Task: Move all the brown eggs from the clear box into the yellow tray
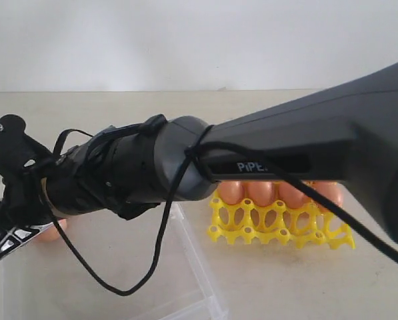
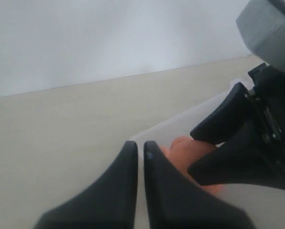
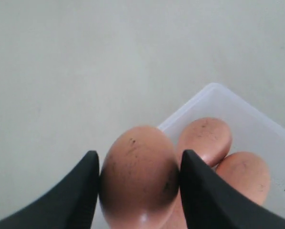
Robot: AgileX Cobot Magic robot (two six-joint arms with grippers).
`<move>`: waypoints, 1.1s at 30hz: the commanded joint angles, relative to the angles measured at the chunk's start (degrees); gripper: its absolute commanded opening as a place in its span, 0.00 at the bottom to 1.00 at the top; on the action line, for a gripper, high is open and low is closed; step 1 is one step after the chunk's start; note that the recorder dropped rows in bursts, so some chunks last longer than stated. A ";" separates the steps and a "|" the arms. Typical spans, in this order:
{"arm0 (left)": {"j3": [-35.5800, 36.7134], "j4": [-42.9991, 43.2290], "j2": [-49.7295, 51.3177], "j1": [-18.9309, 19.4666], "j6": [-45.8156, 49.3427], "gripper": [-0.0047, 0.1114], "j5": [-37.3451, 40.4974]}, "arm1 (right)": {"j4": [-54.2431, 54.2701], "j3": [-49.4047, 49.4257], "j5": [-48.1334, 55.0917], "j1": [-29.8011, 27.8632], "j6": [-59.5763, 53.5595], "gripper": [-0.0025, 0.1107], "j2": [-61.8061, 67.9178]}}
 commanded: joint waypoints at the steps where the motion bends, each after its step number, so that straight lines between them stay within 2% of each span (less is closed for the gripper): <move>1: 0.21 -0.40 -0.15 -0.17 -0.03 0.08 -0.44 | 0.08 1.90 5.22 -0.11 2.17 0.02 -1.56; 4: 0.21 -0.40 -0.15 -0.17 -0.03 0.08 -0.44 | 0.08 4.07 7.98 -0.22 6.03 0.02 -1.82; 10: 0.21 -0.40 -0.15 -0.17 -0.03 0.08 -0.44 | 0.08 11.86 3.93 -0.22 6.71 0.02 -1.82; 18: 0.21 -0.40 -0.15 -0.17 -0.03 0.08 -0.44 | 0.08 12.61 1.13 -0.22 6.72 0.02 -1.82; 20: 0.21 -0.40 -0.15 -0.17 -0.03 0.08 -0.44 | 0.08 12.61 1.13 -0.22 6.72 0.07 -1.60; 23: 0.21 -0.40 -0.15 -0.17 -0.03 0.08 -0.44 | 0.08 12.61 1.44 -0.22 6.67 0.24 -0.42; 25: 0.21 -0.40 -0.15 -0.17 -0.03 0.08 -0.44 | 0.08 12.61 1.65 -0.22 6.67 0.32 0.28; 33: 0.21 -0.40 -0.15 -0.17 -0.03 0.08 -0.44 | 0.08 12.61 1.79 -0.22 6.42 0.33 1.08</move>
